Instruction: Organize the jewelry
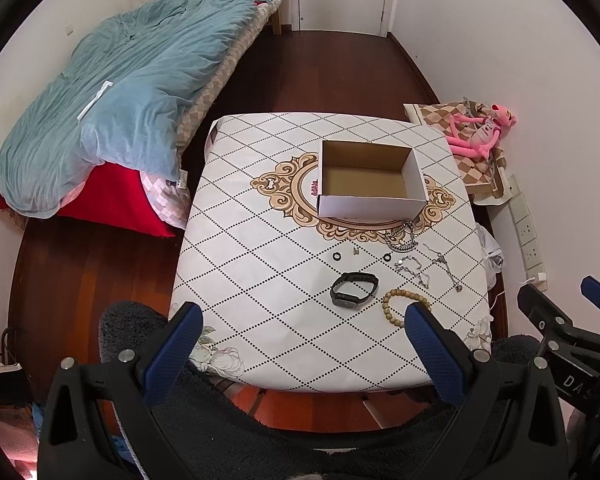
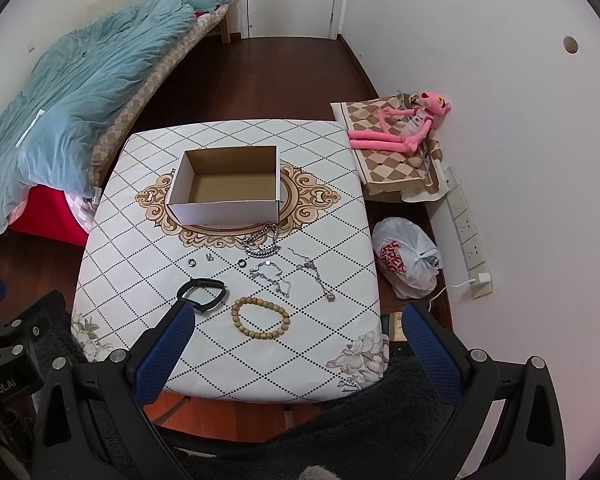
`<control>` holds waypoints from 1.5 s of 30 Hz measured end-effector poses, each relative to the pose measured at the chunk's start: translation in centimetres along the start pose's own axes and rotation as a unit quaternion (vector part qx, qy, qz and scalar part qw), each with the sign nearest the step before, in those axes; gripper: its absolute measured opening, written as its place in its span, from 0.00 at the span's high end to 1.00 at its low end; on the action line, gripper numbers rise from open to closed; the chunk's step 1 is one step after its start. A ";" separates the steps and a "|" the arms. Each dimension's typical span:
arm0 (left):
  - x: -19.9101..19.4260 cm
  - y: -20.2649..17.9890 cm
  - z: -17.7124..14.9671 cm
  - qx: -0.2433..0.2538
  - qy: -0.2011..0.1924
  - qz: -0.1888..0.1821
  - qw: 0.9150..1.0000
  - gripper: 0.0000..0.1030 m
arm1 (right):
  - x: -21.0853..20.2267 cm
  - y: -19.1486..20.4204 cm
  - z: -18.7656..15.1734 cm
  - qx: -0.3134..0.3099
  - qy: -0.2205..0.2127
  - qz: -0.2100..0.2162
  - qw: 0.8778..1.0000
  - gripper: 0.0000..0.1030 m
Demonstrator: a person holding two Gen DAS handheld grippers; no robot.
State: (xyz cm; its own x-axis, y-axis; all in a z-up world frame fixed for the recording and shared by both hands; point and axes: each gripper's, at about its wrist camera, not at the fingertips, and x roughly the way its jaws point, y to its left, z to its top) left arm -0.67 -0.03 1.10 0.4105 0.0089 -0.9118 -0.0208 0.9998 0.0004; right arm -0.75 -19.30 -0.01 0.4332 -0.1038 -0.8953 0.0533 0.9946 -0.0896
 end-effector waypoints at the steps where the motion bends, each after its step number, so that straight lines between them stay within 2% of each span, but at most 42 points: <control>1: 0.0 0.0 0.0 0.000 0.000 0.000 1.000 0.00 | 0.0 0.0 0.0 0.000 0.000 0.000 1.000 0.00; 45: -0.1 -0.8 0.0 0.003 0.003 -0.004 1.000 0.00 | -0.8 -0.6 0.3 0.004 -0.010 -0.007 1.000 0.00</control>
State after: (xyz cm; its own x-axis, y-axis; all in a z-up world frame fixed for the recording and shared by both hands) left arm -0.69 -0.87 1.25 0.4044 0.0009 -0.9146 -0.0123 0.9999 -0.0045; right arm -0.83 -19.79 0.91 0.4498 -0.1182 -0.8853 0.0658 0.9929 -0.0991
